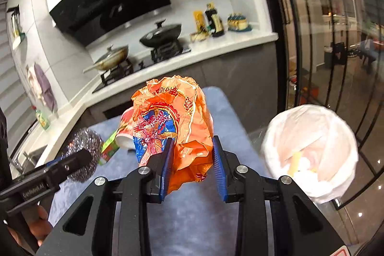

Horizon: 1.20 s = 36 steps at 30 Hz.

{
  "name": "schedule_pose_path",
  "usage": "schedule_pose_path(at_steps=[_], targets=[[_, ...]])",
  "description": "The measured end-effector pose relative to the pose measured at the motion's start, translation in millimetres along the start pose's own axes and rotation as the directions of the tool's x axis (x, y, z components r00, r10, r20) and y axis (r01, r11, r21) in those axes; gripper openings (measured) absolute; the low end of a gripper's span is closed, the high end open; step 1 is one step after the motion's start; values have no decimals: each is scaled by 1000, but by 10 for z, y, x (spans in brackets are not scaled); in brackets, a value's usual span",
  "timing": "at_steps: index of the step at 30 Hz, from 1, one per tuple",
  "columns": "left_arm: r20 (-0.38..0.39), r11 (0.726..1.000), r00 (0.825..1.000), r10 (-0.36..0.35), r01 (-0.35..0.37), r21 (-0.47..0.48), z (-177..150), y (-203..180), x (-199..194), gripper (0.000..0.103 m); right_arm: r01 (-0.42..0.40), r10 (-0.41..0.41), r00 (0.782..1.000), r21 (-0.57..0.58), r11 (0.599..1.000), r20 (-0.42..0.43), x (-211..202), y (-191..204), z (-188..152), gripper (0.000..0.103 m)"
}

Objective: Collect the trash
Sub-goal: 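Carry the scouring ball and orange bag over the bin and open both tools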

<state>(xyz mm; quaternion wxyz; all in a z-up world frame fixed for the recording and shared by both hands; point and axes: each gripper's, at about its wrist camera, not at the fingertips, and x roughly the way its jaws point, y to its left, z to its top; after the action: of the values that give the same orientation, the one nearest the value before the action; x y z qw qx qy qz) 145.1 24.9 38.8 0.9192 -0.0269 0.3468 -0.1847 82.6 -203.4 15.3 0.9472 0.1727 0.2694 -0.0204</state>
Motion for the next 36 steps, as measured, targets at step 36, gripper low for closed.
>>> schedule_pose_path(at_steps=[36], targets=[[-151,918,966,-210,248,310,-137,-2332,941,69,297,-304,952,174,939,16,-385,-2085,122,30]])
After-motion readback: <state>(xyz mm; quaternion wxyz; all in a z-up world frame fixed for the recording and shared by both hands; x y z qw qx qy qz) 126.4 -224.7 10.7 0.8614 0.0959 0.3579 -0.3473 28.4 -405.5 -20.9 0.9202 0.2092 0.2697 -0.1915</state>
